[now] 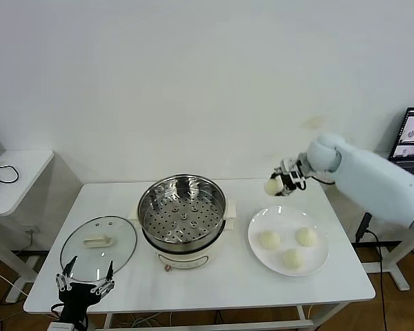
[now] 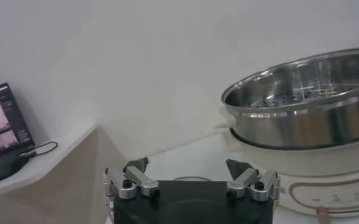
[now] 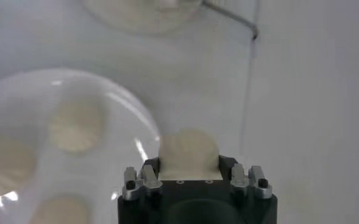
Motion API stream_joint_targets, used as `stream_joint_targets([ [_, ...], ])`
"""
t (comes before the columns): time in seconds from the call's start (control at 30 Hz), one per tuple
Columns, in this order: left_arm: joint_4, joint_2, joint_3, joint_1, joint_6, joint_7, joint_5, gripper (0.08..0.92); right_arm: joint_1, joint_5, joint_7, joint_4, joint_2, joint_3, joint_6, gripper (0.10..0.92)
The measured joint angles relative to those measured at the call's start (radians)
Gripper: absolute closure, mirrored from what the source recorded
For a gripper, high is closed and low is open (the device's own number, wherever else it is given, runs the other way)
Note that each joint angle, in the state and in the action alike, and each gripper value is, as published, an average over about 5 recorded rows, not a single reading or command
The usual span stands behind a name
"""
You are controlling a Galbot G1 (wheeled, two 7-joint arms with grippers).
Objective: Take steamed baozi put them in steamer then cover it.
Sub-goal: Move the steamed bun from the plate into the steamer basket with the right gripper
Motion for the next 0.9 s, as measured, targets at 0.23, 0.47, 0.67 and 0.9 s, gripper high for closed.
stream_joint_targets([
  [0.23, 0.003, 0.009, -0.015, -0.007, 0.001, 0.001, -0.014, 0.177, 0.106, 0.093, 0.027, -0.003, 0.113, -0.078, 0.021, 0.423],
  [0.47, 0.001, 0.011, -0.027, -0.008, 0.002, 0.002, -0.024, 0.177, 0.151, 0.149, 0.047, -0.013, 0.245, -0.146, 0.059, 0.423],
  [0.67, -0.005, 0.006, -0.037, -0.006, 0.002, 0.002, -0.028, 0.177, 0.16, 0.126, 0.065, -0.033, 0.334, -0.206, 0.119, 0.423],
  [0.9, -0.005, 0.003, -0.045, -0.009, 0.002, 0.002, -0.032, 0.177, 0.136, 0.025, 0.096, -0.083, 0.387, -0.259, 0.223, 0.423],
])
